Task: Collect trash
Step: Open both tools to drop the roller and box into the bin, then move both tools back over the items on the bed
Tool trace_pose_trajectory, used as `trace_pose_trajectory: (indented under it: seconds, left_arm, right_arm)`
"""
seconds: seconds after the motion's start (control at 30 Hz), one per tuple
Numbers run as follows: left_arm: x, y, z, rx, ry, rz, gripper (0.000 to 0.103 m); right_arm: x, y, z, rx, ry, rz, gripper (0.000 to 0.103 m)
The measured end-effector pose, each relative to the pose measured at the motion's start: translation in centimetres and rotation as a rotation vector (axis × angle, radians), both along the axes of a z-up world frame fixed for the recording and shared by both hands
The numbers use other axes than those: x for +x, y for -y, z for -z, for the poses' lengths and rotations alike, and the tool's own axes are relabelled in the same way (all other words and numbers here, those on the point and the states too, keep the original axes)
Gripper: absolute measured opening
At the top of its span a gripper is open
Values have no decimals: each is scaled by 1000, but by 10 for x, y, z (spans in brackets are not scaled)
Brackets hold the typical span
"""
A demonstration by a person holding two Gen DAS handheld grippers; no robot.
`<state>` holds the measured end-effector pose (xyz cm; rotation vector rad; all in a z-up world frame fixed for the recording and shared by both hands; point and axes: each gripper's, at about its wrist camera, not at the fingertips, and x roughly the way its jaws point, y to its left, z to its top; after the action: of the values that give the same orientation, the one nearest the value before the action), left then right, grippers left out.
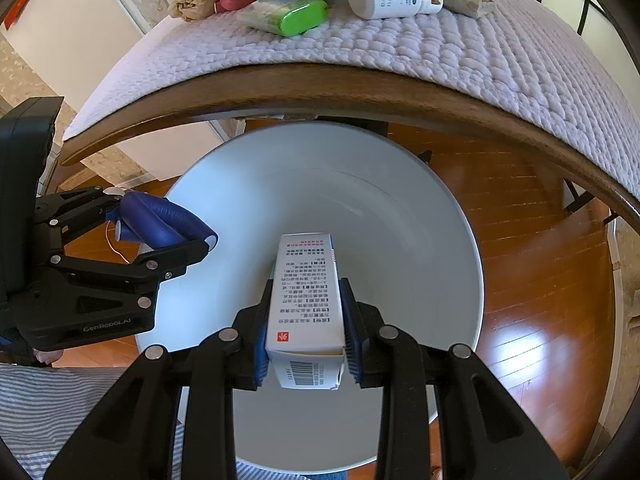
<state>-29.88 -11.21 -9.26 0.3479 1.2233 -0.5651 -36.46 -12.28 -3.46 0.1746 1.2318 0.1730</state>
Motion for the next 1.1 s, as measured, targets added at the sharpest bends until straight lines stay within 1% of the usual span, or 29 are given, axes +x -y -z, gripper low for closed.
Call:
trace_pose_trajectory:
  seconds: [0.03, 0.1, 0.23, 0.33, 0.4, 0.47, 0.5, 0.53, 0.57, 0.6, 0.63, 0.7, 0.77, 0.83, 0.93, 1.0, 1.1]
  left_arm:
    - [1, 1, 1, -4, -7, 3, 70]
    - [3, 1, 0, -11, -5, -1, 83]
    - [4, 2, -4, -32, 4, 6, 83]
    - [4, -1, -12, -54, 13, 8, 83]
    - [3, -4, -23, -84, 26, 5, 83]
    - [3, -11, -40, -129, 59, 3, 83]
    - [3, -16, -51, -157, 85, 2, 83]
    - [4, -21, -63, -184, 114, -2, 86]
    - [6, -25, -73, -205, 140, -10, 91]
    - [9, -32, -85, -229, 176, -27, 100]
    - [13, -38, -96, -254, 212, -49, 101]
    - [26, -51, -112, -291, 257, -105, 101]
    - [40, -62, -118, -305, 272, -148, 101]
    - [60, -63, -121, -305, 276, -197, 101]
    - [88, -67, -123, -292, 289, -248, 101]
    - [101, -65, -121, -285, 298, -262, 101]
    - [123, -71, -113, -251, 309, -269, 101]
  right_arm:
    - [0, 0, 1, -5, 0, 12, 55]
    - [1, 5, -2, -4, 9, 41, 70]
    - [1, 10, -7, -10, 19, 57, 74]
    - [2, 14, -19, -39, 50, 55, 77]
    - [1, 18, -33, -85, 95, 53, 80]
    - [-1, 20, -50, -128, 157, 52, 87]
    - [-3, 21, -61, -150, 202, 50, 93]
    - [-3, 22, -70, -163, 238, 49, 98]
    - [-3, 24, -81, -173, 281, 50, 99]
    - [-1, 26, -91, -180, 318, 55, 99]
    - [2, 29, -98, -185, 339, 61, 99]
    - [11, 38, -110, -172, 374, 72, 99]
    - [21, 39, -115, -137, 388, 69, 99]
    - [30, 34, -115, -101, 376, 63, 99]
    - [44, 22, -98, -29, 337, 70, 99]
    - [56, 13, -89, 13, 308, 86, 99]
    - [68, 1, -77, 52, 278, 88, 99]
